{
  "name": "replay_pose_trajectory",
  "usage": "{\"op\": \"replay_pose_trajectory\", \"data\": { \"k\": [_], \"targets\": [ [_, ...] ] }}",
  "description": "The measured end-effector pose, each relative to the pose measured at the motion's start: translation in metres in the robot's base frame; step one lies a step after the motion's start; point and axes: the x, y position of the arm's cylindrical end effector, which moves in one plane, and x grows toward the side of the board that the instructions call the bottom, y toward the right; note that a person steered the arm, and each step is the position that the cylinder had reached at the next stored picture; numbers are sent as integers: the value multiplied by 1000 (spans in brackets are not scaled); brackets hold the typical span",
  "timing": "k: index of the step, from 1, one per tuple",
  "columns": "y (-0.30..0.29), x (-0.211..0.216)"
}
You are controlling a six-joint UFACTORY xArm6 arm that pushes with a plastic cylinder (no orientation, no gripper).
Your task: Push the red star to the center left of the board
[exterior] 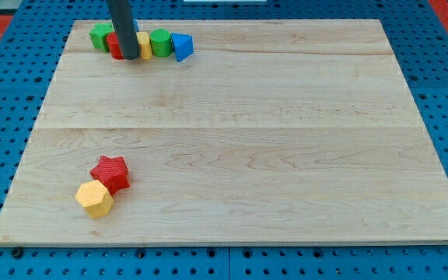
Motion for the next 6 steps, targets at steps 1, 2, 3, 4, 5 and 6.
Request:
{"op": "replay_pose_trajectory", "data": {
  "k": [1, 2, 3, 4, 5, 6],
  "targets": [
    [0, 38],
    [37, 93],
    [104, 186],
    [114, 284],
    [35, 292],
    [12, 289]
  ]
}}
